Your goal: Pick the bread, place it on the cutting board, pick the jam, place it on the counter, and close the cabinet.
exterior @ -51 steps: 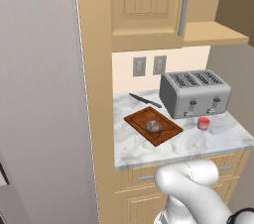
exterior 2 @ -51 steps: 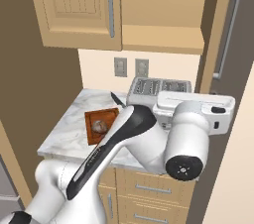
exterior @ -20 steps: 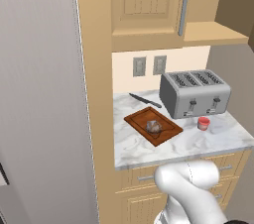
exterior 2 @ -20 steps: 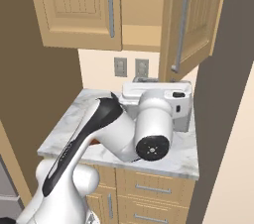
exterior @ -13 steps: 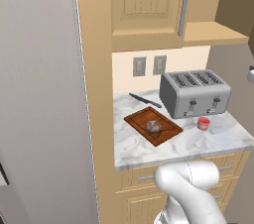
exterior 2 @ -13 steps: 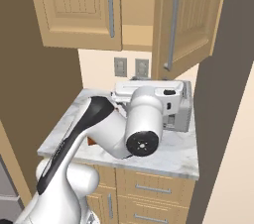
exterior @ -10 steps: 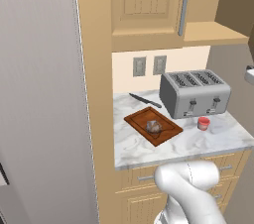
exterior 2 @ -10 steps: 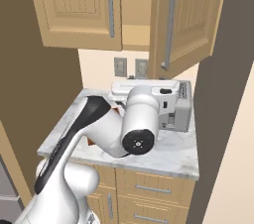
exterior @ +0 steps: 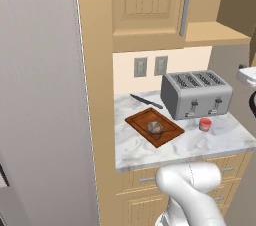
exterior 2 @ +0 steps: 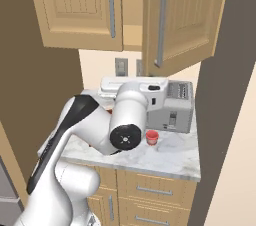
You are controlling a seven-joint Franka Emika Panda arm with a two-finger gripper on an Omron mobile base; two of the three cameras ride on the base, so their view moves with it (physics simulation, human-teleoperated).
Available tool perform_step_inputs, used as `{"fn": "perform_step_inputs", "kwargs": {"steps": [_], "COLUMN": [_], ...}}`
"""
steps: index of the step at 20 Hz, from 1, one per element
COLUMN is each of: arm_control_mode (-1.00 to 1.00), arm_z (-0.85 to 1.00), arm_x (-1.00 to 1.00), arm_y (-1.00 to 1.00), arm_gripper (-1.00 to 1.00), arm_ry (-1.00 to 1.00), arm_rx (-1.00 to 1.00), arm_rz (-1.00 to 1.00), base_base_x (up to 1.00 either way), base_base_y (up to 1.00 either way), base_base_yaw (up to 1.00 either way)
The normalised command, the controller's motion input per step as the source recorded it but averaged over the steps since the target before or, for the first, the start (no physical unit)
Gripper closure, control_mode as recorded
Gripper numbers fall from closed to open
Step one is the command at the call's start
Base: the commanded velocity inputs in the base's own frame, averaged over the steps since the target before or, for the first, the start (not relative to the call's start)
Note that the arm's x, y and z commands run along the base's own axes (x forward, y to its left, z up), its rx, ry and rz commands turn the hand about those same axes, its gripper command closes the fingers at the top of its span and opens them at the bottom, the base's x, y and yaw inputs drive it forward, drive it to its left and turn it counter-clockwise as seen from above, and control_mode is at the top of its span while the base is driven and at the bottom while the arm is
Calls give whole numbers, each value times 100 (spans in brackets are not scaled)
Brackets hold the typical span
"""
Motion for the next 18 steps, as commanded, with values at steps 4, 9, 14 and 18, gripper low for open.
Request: {"fn": "perform_step_inputs", "kwargs": {"steps": [4,9,14,18], "arm_control_mode": [-100,-100,-100,-100], "arm_z": [6,2,0,0], "arm_x": [20,25,30,35], "arm_y": [19,21,20,6], "arm_gripper": [-100,-100,-100,-100], "arm_ry": [0,0,0,0], "arm_rx": [2,1,1,1], "arm_rz": [1,1,1,3], "base_base_x": [0,0,0,0], "base_base_y": [0,0,0,0], "base_base_yaw": [0,0,0,0]}}
